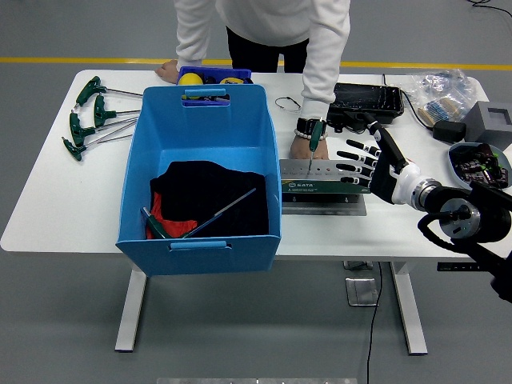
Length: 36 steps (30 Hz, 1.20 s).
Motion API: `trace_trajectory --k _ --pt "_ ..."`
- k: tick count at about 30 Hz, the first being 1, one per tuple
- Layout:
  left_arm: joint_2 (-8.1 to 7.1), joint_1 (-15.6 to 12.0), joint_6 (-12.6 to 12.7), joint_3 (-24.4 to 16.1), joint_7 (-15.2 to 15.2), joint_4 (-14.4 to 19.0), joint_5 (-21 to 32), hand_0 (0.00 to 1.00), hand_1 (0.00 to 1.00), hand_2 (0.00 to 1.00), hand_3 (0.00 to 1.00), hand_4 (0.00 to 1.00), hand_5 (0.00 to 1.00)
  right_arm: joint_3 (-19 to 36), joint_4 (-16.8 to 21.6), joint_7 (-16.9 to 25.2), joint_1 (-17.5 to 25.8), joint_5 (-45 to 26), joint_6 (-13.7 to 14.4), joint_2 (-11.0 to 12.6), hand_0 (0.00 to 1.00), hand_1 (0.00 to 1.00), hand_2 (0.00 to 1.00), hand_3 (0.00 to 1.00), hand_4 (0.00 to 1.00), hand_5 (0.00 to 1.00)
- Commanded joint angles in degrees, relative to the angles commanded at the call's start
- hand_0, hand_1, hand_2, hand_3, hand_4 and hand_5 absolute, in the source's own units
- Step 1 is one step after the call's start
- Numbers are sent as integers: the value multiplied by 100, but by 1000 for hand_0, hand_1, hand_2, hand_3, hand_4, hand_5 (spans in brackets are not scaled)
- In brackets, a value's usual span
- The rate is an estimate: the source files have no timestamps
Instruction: Lift tool from toolbox,place it in box,lift tool from toolbox,place it in box
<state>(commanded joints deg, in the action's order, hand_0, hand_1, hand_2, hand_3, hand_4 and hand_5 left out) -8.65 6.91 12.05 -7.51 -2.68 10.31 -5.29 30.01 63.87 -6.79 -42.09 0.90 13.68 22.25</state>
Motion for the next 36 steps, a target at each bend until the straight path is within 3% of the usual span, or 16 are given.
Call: trace_trajectory --k 15,20,36 --pt "-18 24 5 33 -11 0 30 744 678 754 767 787 745 -307 -166 4 -142 -73 -13 -430 323 482 699 865 998 933" --pt "-19 42 14 520 -105 6 514 744 678 754 767 787 745 -292 -263 21 -169 -66 -29 -511 323 482 699 865 998 933" --pt "-14 80 17 584 -142 19 588 744 683 758 767 787 743 -336 -551 69 -269 -120 -58 -677 323 482 694 861 998 934"
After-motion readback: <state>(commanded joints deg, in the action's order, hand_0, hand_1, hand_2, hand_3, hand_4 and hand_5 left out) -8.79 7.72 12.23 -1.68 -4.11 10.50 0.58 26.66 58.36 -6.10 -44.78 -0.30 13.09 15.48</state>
